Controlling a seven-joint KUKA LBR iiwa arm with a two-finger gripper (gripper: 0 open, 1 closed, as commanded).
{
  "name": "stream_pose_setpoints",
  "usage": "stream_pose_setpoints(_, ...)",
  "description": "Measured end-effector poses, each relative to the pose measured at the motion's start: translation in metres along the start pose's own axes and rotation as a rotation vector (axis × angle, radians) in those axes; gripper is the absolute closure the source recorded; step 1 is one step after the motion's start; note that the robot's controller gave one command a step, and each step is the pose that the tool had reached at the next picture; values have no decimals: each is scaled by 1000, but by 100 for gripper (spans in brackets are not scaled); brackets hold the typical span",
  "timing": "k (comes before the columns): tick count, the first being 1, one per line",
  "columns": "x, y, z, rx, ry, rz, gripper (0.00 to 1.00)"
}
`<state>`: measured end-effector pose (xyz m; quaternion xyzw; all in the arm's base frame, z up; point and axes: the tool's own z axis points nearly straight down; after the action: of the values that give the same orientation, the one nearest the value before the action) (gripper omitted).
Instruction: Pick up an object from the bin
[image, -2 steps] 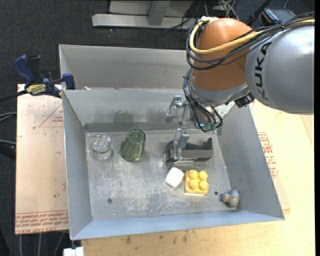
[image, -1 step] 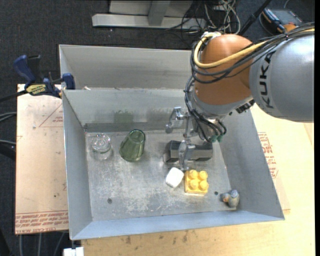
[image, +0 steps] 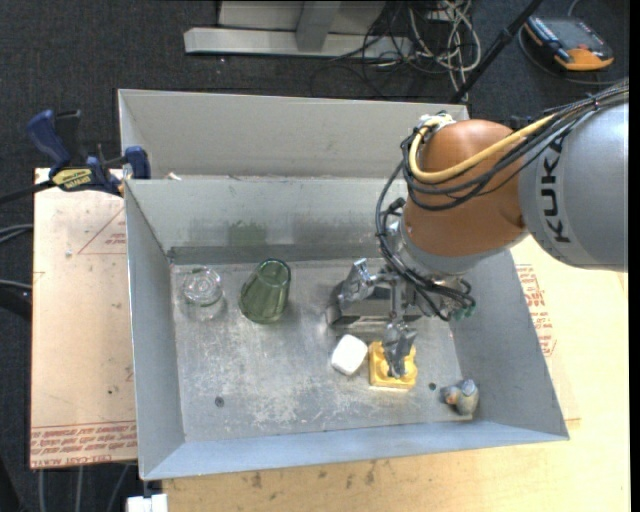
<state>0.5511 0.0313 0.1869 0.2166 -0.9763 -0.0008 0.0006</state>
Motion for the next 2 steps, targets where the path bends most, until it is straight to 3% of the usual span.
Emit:
stream_pose_setpoints(1, 4, -1, 5, 2, -2, -6, 0)
stream_pose_setpoints(2, 3, -3, 48, 0, -1, -29, 0)
